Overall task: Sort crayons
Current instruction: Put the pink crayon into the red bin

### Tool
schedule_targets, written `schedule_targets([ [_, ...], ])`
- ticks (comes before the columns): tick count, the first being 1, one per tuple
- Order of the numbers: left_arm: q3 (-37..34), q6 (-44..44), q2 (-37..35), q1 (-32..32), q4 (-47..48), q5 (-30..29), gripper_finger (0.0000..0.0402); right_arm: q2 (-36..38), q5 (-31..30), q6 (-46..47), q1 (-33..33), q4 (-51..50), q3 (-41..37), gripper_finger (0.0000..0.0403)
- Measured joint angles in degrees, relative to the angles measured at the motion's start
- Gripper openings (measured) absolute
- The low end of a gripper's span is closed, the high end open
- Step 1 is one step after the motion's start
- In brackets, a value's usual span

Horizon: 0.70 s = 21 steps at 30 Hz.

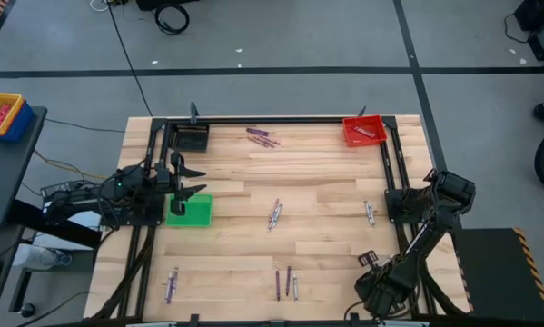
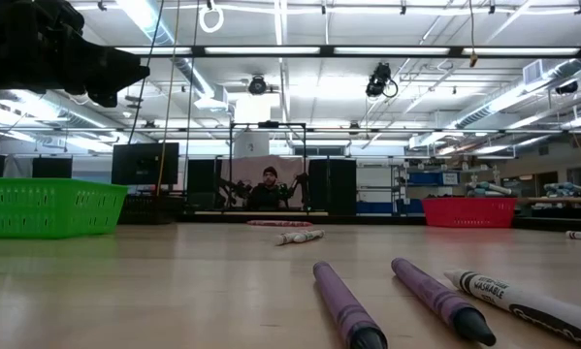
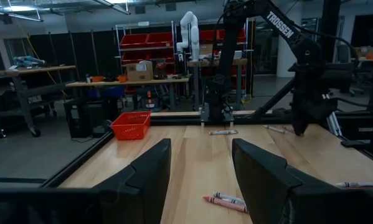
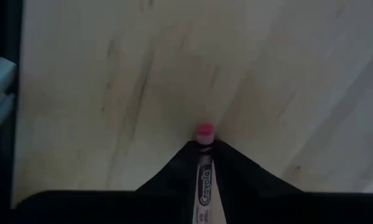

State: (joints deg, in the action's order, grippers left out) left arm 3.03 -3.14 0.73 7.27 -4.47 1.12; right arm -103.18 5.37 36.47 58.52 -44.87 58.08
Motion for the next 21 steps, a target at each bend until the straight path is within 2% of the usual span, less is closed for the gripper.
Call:
schedule_targets([
  [6, 0.0, 0.0, 0.0, 0.0, 0.0, 0.0, 0.0183, 0.1, 0.0, 2.3, -0.2, 0.0, 0.0, 0.0036],
  [10, 0.0, 0.0, 0.0, 0.0, 0.0, 0.0, 0.0183, 0.1, -0.2, 3.3, -0.9, 0.9, 0.2, 0.0033],
  [17, 0.0, 0.0, 0.0, 0.0, 0.0, 0.0, 0.0183, 0.1, -9.0, 3.9, -5.8, -0.7, 6.0, 0.0035],
  [21, 0.0, 0.0, 0.0, 0.0, 0.0, 0.0, 0.0183, 1.4, -14.7, 0.3, -9.6, -4.6, 10.2, 0.0035],
])
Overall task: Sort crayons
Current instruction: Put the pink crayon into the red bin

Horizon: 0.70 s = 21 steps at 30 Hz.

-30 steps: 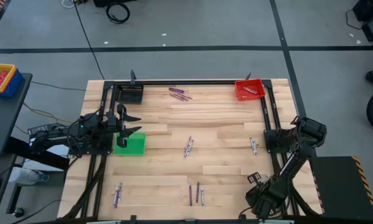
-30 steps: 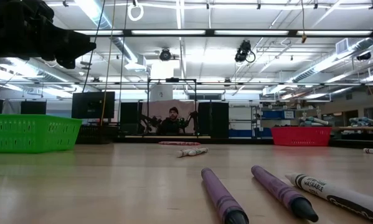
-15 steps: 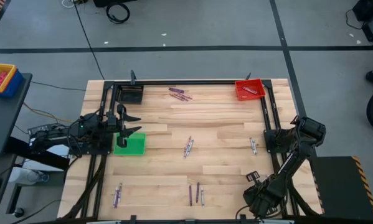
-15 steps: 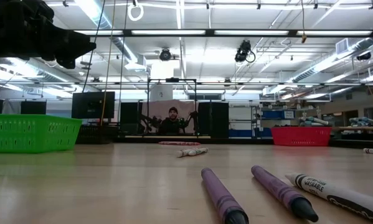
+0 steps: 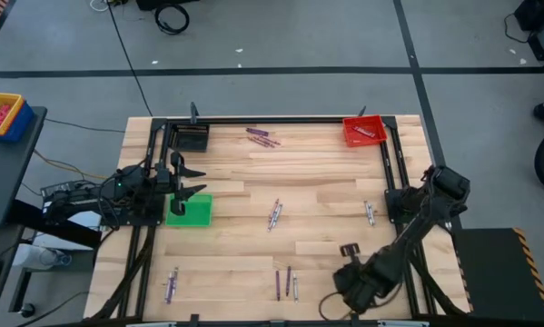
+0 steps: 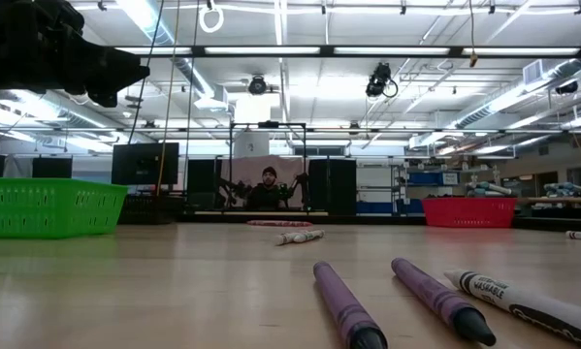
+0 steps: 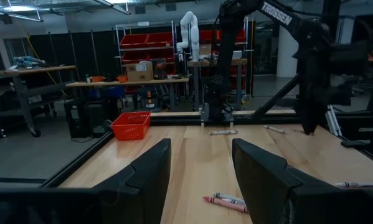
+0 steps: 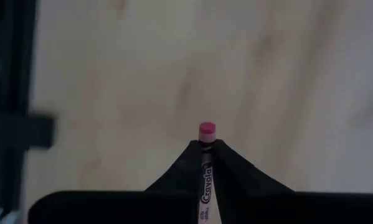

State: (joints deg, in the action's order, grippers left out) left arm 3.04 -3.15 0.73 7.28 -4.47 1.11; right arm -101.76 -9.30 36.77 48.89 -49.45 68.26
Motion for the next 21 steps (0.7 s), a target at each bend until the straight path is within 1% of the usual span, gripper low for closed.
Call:
schedule_targets([
  [2, 0.0, 0.0, 0.0, 0.0, 0.0, 0.0, 0.0183, 1.3, -3.4, -2.9, -2.0, -2.0, 1.2, 0.0035],
  [6, 0.0, 0.0, 0.0, 0.0, 0.0, 0.0, 0.0183, 5.9, -11.2, -8.4, -6.6, -6.0, 0.9, 0.0035],
  [10, 0.0, 0.0, 0.0, 0.0, 0.0, 0.0, 0.0183, 11.9, -21.2, -16.5, -13.4, -9.9, -1.7, 0.0035],
  [12, 0.0, 0.0, 0.0, 0.0, 0.0, 0.0, 0.0183, 15.7, -25.5, -21.0, -18.0, -10.7, -4.6, 0.0035],
  [14, 0.0, 0.0, 0.0, 0.0, 0.0, 0.0, 0.0183, 19.8, -27.8, -25.7, -23.8, -9.7, -8.3, 0.0035],
  [16, 0.0, 0.0, 0.0, 0.0, 0.0, 0.0, 0.0183, 23.7, -28.3, -31.7, -30.4, -7.0, -13.0, 0.0035],
  [21, 0.0, 0.0, 0.0, 0.0, 0.0, 0.0, 0.0183, 30.3, -28.3, -49.1, -50.7, 4.6, -23.8, 0.0035],
])
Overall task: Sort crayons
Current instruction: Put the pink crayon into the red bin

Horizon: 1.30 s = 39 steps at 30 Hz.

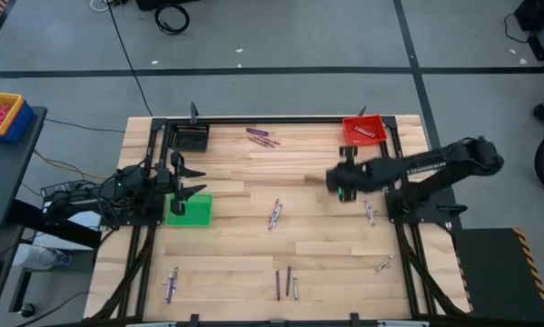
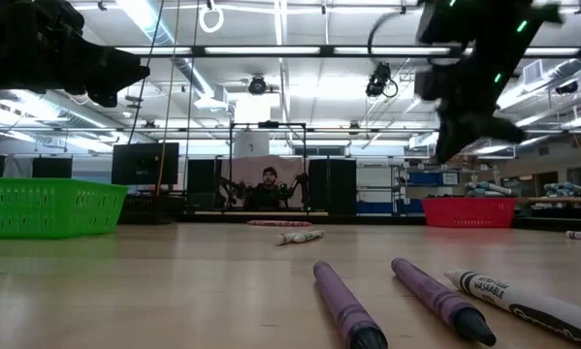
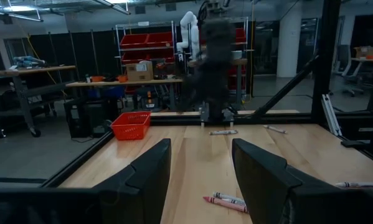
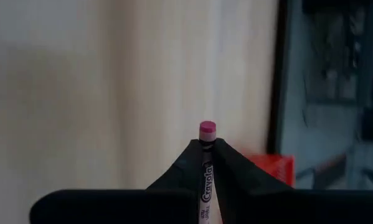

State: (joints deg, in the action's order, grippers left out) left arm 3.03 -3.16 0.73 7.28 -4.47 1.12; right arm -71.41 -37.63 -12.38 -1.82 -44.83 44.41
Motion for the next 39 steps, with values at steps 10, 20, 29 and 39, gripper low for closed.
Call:
schedule_targets([
  [10, 0.0, 0.0, 0.0, 0.0, 0.0, 0.0, 0.0183, -1.8, 4.8, -24.4, -35.0, 20.5, -3.2, 0.0035],
  [20, 0.0, 0.0, 0.0, 0.0, 0.0, 0.0, 0.0183, -10.7, 8.9, -22.3, -44.4, 26.7, -3.2, 0.0035],
  [29, 0.0, 0.0, 0.0, 0.0, 0.0, 0.0, 0.0183, -13.2, 7.7, -20.6, -45.5, 30.3, -3.2, 0.0041],
  [39, 0.0, 0.0, 0.0, 0.0, 0.0, 0.0, 0.0183, -10.3, 8.8, -14.8, -43.7, 31.4, -3.2, 0.0083],
])
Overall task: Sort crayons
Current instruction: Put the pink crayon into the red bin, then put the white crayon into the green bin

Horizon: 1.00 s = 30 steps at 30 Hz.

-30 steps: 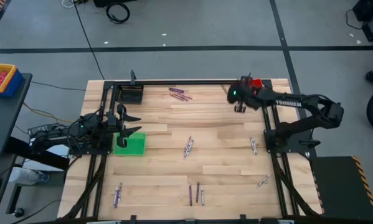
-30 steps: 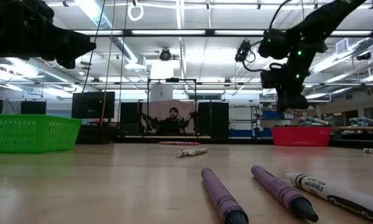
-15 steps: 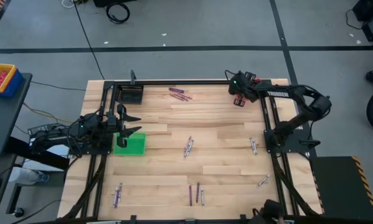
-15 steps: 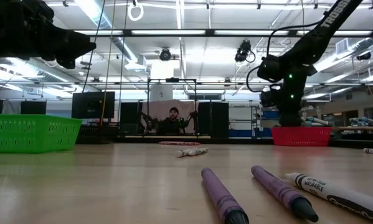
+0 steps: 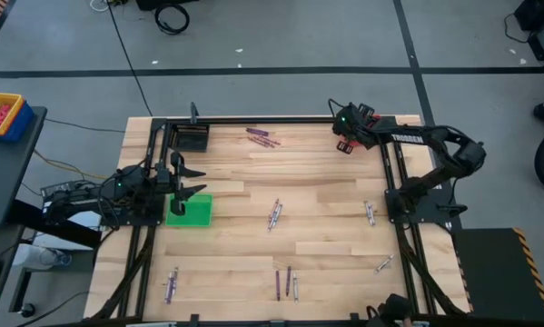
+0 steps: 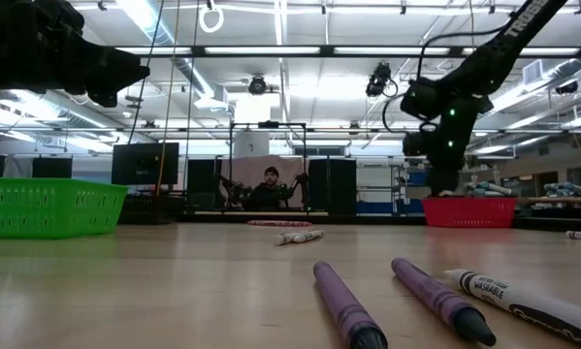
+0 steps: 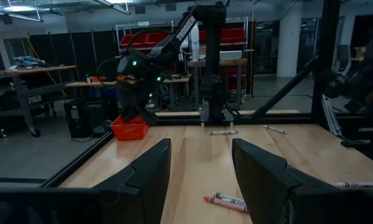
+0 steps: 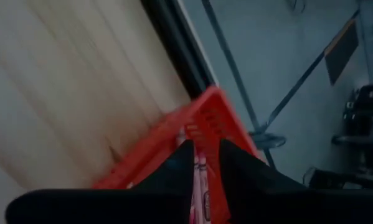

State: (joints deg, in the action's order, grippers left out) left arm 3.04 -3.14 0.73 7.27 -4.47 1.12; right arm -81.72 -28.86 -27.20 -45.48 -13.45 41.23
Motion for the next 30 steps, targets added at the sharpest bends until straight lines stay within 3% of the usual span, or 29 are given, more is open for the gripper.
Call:
schedule_targets([
  [8, 0.0, 0.0, 0.0, 0.0, 0.0, 0.0, 0.0183, 12.7, 0.7, -0.1, 11.4, 1.1, 0.0, 0.0087],
  [15, 0.0, 0.0, 0.0, 0.0, 0.0, 0.0, 0.0183, 20.5, 3.4, 13.3, 32.4, -0.6, 0.0, 0.0087],
  [23, 0.0, 0.0, 0.0, 0.0, 0.0, 0.0, 0.0183, 13.6, 3.2, 34.2, 59.2, 5.8, 0.0, 0.0087],
  [26, 0.0, 0.0, 0.0, 0.0, 0.0, 0.0, 0.0183, 9.9, 3.4, 44.5, 65.4, 7.9, 0.4, 0.0087],
  [30, 0.0, 0.0, 0.0, 0.0, 0.0, 0.0, 0.0183, 6.5, 6.5, 62.9, 69.4, 2.1, 4.5, 0.0086],
])
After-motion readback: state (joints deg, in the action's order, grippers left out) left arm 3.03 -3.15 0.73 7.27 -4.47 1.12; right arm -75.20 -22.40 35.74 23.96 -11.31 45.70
